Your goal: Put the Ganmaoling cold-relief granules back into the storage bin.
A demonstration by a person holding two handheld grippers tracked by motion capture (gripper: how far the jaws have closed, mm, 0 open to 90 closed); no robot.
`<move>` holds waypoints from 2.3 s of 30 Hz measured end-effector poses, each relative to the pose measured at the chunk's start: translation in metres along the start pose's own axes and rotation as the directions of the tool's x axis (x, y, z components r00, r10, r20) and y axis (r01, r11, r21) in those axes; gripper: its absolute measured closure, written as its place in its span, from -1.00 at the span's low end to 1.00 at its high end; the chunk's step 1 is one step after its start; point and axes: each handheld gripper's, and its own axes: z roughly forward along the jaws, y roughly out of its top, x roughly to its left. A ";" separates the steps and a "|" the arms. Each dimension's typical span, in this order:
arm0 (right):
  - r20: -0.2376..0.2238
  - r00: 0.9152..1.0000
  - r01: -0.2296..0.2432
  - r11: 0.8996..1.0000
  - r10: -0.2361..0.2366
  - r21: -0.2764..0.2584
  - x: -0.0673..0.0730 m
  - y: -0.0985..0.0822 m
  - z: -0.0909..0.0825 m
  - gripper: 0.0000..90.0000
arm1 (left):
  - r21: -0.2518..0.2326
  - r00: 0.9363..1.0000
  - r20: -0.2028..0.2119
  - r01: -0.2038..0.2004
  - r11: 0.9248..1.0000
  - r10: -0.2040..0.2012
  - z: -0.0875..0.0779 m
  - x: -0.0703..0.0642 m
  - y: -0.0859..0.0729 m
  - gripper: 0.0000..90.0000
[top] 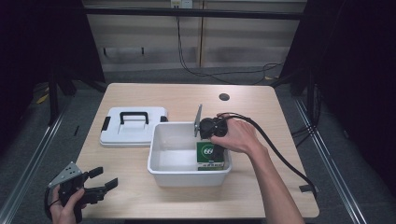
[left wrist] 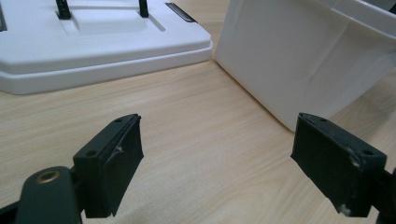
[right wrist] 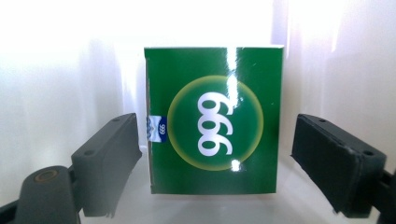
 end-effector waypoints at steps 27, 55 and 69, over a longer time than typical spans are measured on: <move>0.136 0.964 -0.166 0.917 0.228 -0.364 0.013 -0.047 -0.044 -0.58 | 0.000 1.000 -0.004 -0.001 1.000 0.001 0.000 0.000 0.000 -0.65; 0.198 0.824 -0.301 0.706 0.531 -0.642 0.066 -0.162 -0.043 -0.59 | 0.001 1.000 -0.014 0.005 1.000 -0.005 0.000 0.001 0.000 -0.65; 0.138 0.753 -0.376 0.593 0.643 -0.712 0.089 -0.203 -0.010 -0.62 | 0.003 1.000 -0.016 0.004 1.000 -0.004 0.001 0.001 0.000 -0.65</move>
